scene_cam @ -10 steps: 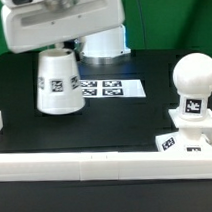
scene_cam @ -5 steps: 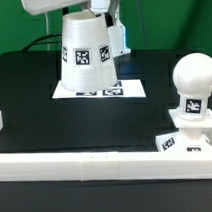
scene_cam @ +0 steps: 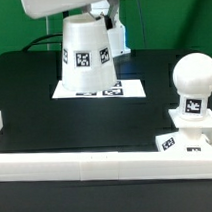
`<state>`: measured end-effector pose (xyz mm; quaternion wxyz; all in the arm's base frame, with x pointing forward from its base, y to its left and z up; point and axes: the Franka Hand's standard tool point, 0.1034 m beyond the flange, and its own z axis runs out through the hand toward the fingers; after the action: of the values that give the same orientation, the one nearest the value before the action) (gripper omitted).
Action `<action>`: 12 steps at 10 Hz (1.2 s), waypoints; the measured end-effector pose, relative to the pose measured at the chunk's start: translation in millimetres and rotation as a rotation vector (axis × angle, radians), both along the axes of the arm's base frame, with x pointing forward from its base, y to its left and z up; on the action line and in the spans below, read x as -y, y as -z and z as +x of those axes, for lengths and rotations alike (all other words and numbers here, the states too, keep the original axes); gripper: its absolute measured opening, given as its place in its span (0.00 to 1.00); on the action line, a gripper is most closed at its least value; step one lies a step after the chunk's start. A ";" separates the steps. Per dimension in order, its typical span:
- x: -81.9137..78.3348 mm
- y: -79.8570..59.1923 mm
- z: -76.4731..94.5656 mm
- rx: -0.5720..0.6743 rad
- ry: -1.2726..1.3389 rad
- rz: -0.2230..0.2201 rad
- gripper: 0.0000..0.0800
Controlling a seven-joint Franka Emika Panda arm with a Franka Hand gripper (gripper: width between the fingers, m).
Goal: Assemble lamp
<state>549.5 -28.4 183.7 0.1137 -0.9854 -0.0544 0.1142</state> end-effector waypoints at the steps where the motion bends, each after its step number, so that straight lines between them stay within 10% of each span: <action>1: -8.7 -17.0 6.8 -0.004 0.007 0.001 0.06; 6: -72.0 -62.2 47.6 -0.009 0.093 -0.026 0.06; 12: -135.9 -44.4 92.3 -0.020 0.164 -0.062 0.06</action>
Offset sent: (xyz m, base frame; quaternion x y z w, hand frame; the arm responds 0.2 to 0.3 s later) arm 0.0315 0.0527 0.0496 0.0362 -0.0268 0.0769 0.9960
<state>641.8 107.5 228.0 0.0926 -0.9884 0.0314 0.1159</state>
